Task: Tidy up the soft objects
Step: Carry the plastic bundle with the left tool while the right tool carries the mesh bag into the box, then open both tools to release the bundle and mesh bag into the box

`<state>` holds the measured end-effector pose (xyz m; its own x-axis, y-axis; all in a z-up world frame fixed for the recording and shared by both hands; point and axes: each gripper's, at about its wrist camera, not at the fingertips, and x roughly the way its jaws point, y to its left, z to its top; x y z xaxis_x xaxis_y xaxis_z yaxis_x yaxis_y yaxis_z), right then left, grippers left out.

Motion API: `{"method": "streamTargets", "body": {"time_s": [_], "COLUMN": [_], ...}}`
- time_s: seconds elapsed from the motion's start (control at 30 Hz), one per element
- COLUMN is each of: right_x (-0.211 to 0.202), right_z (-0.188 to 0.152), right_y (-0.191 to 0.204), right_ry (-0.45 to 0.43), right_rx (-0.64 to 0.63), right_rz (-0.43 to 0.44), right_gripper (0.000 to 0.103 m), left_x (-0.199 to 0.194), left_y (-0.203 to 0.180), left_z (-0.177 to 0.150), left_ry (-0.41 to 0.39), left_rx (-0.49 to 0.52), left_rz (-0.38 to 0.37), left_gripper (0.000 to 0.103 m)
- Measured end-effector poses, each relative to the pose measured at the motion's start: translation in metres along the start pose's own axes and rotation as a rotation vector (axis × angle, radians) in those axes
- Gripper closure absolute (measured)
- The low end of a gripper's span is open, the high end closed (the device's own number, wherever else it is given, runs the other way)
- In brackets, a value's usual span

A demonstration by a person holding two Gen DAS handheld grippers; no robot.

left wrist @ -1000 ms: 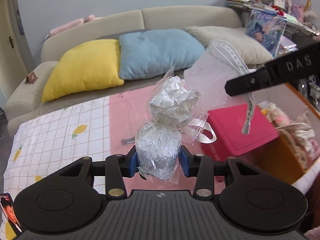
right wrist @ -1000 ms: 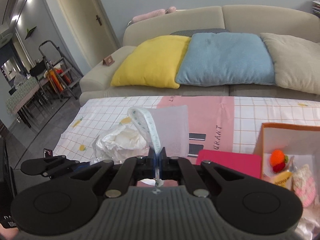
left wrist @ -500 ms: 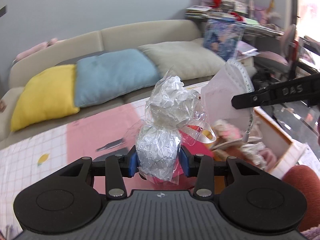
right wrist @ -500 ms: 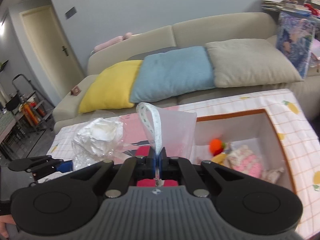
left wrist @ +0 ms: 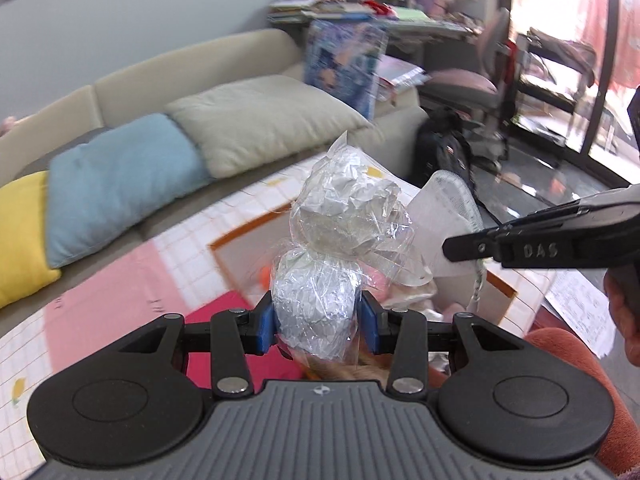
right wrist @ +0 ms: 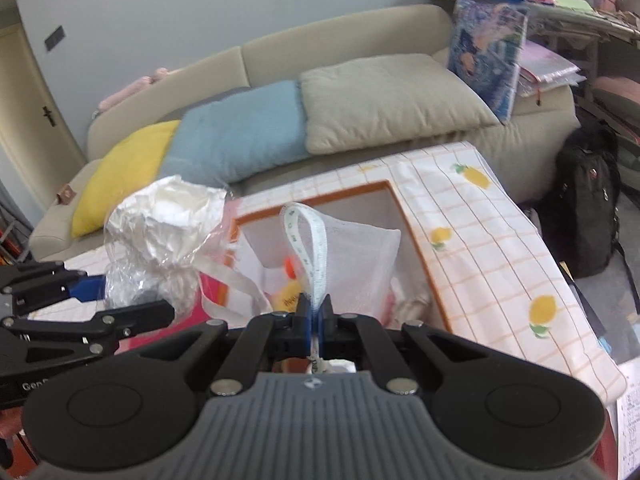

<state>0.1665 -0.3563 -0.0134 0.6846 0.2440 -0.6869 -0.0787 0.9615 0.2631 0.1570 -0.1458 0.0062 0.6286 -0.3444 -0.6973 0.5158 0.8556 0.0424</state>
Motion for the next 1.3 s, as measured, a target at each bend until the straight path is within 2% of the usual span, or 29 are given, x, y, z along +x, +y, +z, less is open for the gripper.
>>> {"method": "streamTargets", "body": {"time_s": [0.17,0.4,0.6,0.83,0.87,0.9,0.97,1.07,1.3], "right_x": [0.022,0.050,0.061,0.063,0.063,0.061,0.059,0.054,0.042], "right_z": [-0.016,-0.042,-0.048,-0.044,-0.043,-0.043,-0.041,-0.038,-0.031], "right_y": [-0.018,-0.028,-0.029,-0.024,-0.025,-0.025,-0.023,-0.021,-0.014], "right_ry": [0.089,0.215,0.247,0.258,0.257,0.257,0.250,0.237,0.204], "right_rx": [0.030,0.046,0.058,0.027,0.026,0.026,0.028,0.013,0.018], "right_rz": [-0.035,-0.047,-0.037,-0.044,-0.045,-0.049,-0.061,-0.064,-0.065], "right_gripper": [0.103,0.101,0.096,0.093,0.089,0.076,0.065,0.063,0.042], "left_x": [0.029,0.065,0.087,0.098,0.097,0.098,0.097,0.091,0.066], "left_y": [-0.015,-0.033,-0.045,-0.047,-0.045,-0.045,-0.041,-0.037,-0.031], "left_z": [-0.001,-0.011,-0.021,-0.025,-0.025,-0.023,-0.022,-0.021,-0.008], "left_ry": [0.063,0.161,0.244,0.272,0.273,0.274,0.271,0.262,0.160], "left_rx": [0.047,0.220,0.364,0.399,0.398,0.395,0.384,0.363,0.336], "left_rz": [-0.036,-0.019,-0.007,0.013,0.014,0.017,0.024,0.017,0.041], "left_gripper": [0.055,0.055,0.054,0.051,0.050,0.050,0.043,0.038,0.021]}}
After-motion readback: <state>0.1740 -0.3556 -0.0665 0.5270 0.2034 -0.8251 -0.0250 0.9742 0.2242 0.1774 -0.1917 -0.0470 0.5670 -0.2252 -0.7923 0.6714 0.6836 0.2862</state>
